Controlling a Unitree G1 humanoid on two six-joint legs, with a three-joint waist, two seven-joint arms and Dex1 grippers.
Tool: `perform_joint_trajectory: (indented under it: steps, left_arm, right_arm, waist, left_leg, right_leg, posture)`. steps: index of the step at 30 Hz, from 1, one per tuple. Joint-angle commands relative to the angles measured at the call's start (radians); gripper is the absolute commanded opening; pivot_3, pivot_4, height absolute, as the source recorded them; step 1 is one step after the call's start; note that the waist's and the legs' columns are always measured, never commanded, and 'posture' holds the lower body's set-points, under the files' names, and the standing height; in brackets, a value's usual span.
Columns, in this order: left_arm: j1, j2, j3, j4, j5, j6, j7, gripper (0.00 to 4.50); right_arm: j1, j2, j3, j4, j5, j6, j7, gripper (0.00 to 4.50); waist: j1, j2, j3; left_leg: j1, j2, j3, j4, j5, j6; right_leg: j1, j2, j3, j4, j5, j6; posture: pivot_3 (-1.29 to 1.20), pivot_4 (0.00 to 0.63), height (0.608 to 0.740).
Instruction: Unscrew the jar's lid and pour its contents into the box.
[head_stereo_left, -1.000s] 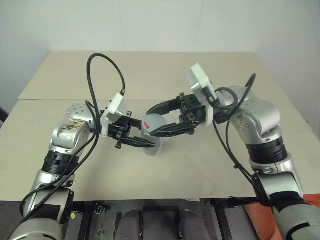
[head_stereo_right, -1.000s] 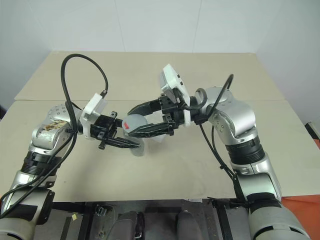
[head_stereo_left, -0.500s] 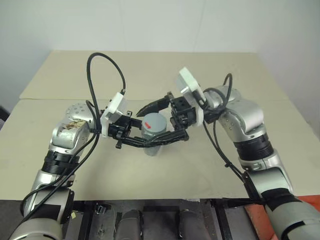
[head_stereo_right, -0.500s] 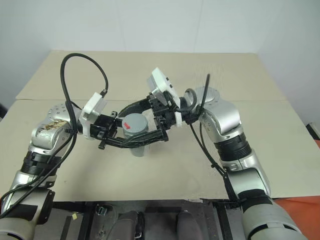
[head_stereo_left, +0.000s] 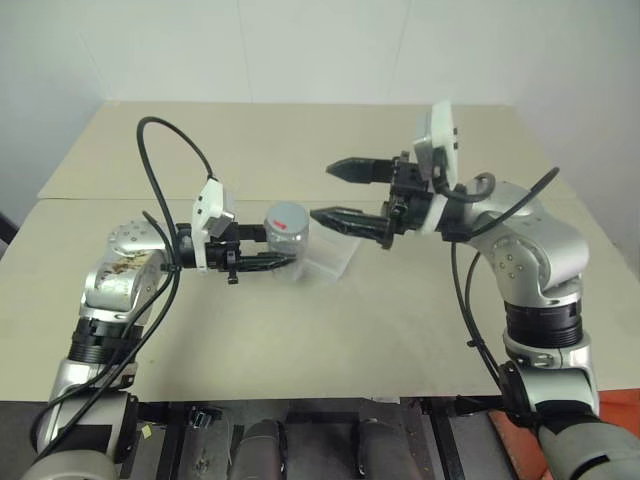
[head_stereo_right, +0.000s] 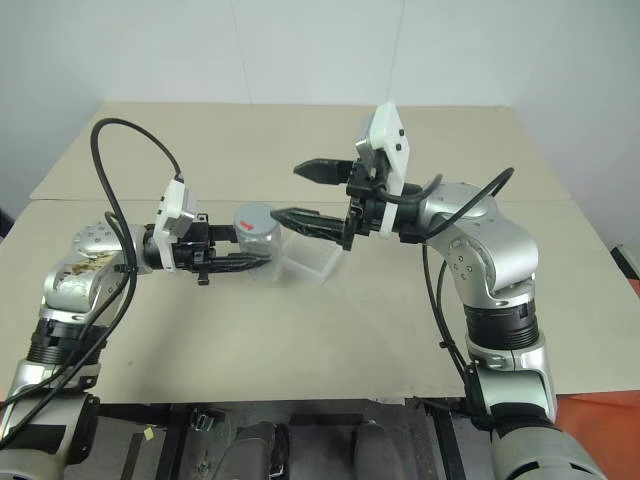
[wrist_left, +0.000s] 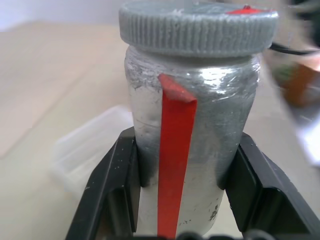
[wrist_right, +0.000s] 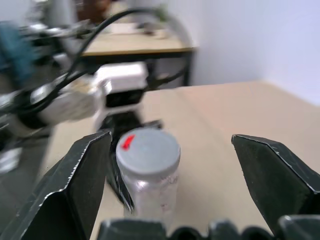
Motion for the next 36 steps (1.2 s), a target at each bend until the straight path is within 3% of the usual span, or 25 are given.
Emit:
perform_joint_trajectory:
  steps: [1,5,12,32,36]
  left_arm:
    - [0.011,-0.02,0.039,-0.094,-0.007,0.026,0.116,1.96]
    - [0.037,-0.058,0.029,-0.141,-0.003,0.042,0.21,1.96]
    - [0.018,-0.101,0.009,-0.141,0.048,0.065,0.361,1.96]
    - [0.033,-0.094,0.011,-0.171,0.028,0.073,0.326,1.96]
    - [0.036,-0.09,0.013,-0.175,0.027,0.076,0.321,1.96]
  right_arm:
    - [-0.014,0.039,-0.03,-0.108,0.03,0.111,-0.172,4.45]
    - [-0.019,0.102,0.045,-0.19,-0.012,0.19,-0.324,4.45]
    - [-0.054,0.156,0.097,-0.185,-0.067,0.235,-0.458,4.45]
    - [-0.065,0.239,0.187,-0.086,-0.196,0.215,-0.525,4.45]
    - [-0.061,0.248,0.187,-0.086,-0.21,0.204,-0.522,3.32]
  waist:
    - [0.0,0.0,0.0]
    - [-0.001,0.0,0.0]
    - [0.0,0.0,0.0]
    - [-0.002,0.0,0.0]
    - [-0.003,0.0,0.0]
  left_leg:
    - [0.0,0.0,0.0,0.0,0.0,0.0]
    - [0.0,0.0,0.0,0.0,0.0,0.0]
    - [0.0,-0.001,0.0,0.0,0.0,0.0]
    - [0.0,-0.001,0.001,-0.001,0.0,0.0]
    - [0.0,-0.001,0.001,-0.001,0.0,0.0]
  right_leg:
    - [0.0,0.0,0.0,0.0,0.0,0.0]
    - [0.0,0.0,0.0,0.001,0.0,0.0]
    - [0.0,0.0,0.0,0.0,0.0,0.0]
    - [0.0,0.0,0.0,-0.001,0.0,0.0]
    - [0.0,0.0,0.0,-0.001,0.0,0.0]
  posture:
    - [0.0,0.15,0.74]
    - [0.0,0.15,0.74]
    - [0.0,0.15,0.74]
    - [0.0,0.15,0.74]
    - [0.0,0.15,0.74]
